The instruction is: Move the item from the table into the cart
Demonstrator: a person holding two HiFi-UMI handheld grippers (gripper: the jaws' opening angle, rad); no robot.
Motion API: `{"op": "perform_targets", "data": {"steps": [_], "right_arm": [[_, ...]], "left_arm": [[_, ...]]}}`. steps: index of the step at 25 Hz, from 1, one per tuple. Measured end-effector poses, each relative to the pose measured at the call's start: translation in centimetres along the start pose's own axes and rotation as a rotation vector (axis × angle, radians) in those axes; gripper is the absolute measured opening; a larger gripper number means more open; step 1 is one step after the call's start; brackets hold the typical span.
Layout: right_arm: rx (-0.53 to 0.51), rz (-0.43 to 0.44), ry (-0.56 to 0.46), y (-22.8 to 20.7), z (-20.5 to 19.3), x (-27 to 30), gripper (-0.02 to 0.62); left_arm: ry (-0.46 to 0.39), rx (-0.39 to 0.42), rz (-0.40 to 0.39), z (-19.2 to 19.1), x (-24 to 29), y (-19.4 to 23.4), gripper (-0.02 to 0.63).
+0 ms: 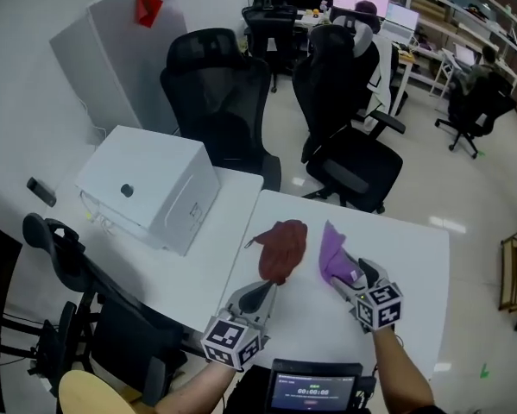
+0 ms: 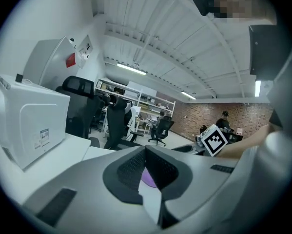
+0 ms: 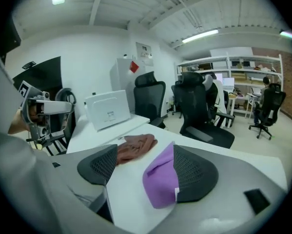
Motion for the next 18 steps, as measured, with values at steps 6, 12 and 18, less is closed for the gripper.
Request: {"op": "perform_targets", "data": {"steps": [6, 12, 18], "right_arm": [[0.05, -0.007, 0.141, -3.6, -0.9, 6.5, 0.357], [0.056, -0.042, 0.237, -5.7, -1.8, 12.2, 0.357], [0.047, -0.085, 0.305, -7.2, -1.0, 16.4, 0.372]], "left_arm": [[0.064, 0.006, 0.021, 0.4, 5.8, 2.6, 0.0], [0.16, -0.019, 0.021, -1.1, 11.6, 6.0, 0.0], [0.246, -0.07, -0.001, -3.2, 14.1, 8.6, 0.0]]}}
Point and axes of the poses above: the fingertips, and each gripper's own axes: x forward along the fingers, y to its left, z out of its top, the point moved 9 cm from there along -x, backward along the fingers, and after that the axes turned 15 degrees about y, right-handed, at the moved point
